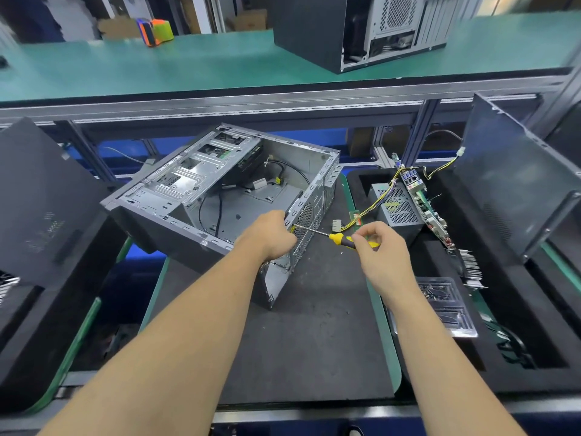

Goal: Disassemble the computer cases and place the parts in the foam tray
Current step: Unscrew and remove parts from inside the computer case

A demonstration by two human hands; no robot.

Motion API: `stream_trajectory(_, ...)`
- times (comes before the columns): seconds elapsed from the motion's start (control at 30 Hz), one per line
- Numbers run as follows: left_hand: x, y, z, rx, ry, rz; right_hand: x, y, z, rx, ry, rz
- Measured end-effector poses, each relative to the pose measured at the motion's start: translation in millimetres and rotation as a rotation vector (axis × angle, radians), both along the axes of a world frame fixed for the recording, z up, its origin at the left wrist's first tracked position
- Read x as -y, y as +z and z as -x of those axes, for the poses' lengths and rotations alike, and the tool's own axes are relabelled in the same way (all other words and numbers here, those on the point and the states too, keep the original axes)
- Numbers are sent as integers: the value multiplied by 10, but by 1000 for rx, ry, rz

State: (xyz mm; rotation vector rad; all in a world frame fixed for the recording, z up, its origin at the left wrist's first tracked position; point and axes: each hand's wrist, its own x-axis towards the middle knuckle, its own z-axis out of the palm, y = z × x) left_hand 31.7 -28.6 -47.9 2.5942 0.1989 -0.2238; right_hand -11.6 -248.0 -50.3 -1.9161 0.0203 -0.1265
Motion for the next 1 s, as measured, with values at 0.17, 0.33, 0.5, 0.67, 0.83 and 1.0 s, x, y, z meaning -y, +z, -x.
stream_trajectory(0.17, -3, -11, -12, 12, -11, -31, 37, 41, 13, -36, 30, -243)
stream_trajectory(0.33, -10, -12, -3, 13, -17, -28, -25, 26, 0, -183, -6, -327)
stream_trajectory(0.5, -8, -13, 2, 18, -19, -32, -17, -20, -14, -267, -64, -184)
stream_trajectory(0.67, 2, 6, 11, 5, -13, -31, 0, -3, 45, -10, -30, -31)
stream_trajectory(0.83, 6, 10, 18, 9, -15, -48, -30, 45, 62, 17, 9, -251)
stream_trajectory(1.0, 14, 21, 29, 6, -14, -26, -75, 40, 3, -179, -66, -380)
